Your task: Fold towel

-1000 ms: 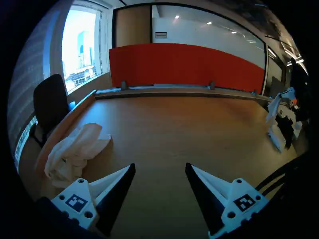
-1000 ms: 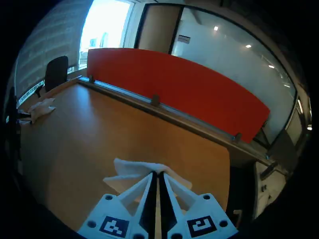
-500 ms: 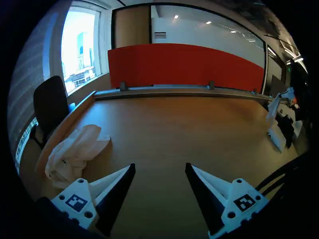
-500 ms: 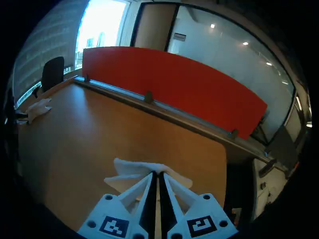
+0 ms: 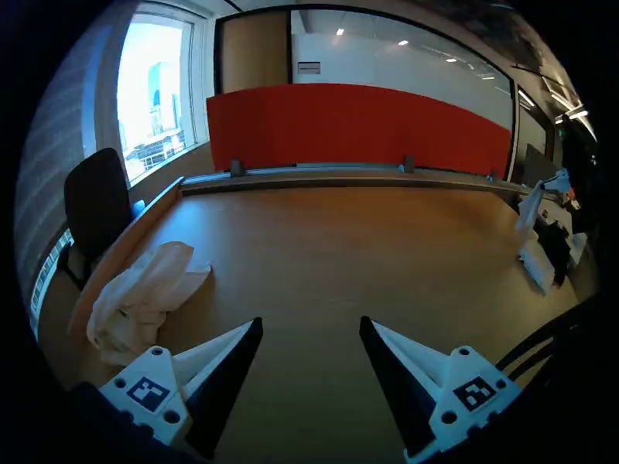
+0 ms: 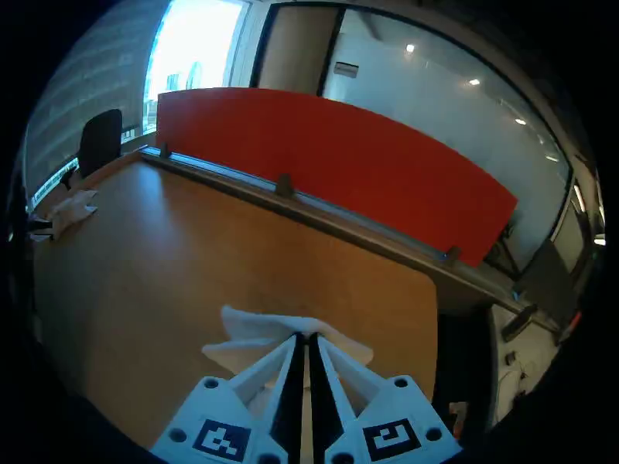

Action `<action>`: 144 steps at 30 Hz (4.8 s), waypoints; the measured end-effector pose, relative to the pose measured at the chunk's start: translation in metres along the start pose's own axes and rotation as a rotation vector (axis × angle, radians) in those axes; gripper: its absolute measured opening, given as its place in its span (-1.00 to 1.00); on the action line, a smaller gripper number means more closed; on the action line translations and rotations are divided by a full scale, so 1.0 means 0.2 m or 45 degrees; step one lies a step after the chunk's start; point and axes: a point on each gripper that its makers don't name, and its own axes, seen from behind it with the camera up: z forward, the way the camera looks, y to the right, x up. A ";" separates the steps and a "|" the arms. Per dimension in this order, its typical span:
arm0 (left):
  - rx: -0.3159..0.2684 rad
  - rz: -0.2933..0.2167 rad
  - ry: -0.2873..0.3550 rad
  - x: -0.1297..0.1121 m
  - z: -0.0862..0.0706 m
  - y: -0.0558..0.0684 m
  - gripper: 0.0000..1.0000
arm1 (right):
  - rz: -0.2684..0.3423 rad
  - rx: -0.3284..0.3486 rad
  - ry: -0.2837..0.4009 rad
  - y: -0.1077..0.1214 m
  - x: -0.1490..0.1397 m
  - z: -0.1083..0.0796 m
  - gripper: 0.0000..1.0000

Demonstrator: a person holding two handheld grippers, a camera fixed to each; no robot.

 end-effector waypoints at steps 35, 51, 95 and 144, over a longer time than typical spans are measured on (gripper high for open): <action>-0.037 0.027 0.001 0.00 -0.02 0.09 0.86 | 0.016 -0.044 -0.259 0.07 -0.66 -0.24 -0.91; -0.038 0.038 -0.003 -0.01 -0.04 0.10 0.86 | 0.079 -0.076 -0.403 0.06 -0.96 -0.30 -0.91; -0.016 0.060 -0.029 -0.06 -0.07 0.08 0.86 | 0.145 -0.155 -0.685 0.04 -1.43 -0.25 -0.91; -0.025 0.043 -0.014 -0.04 -0.07 0.07 0.86 | 0.138 -0.099 -0.528 -0.13 -1.25 -0.27 0.33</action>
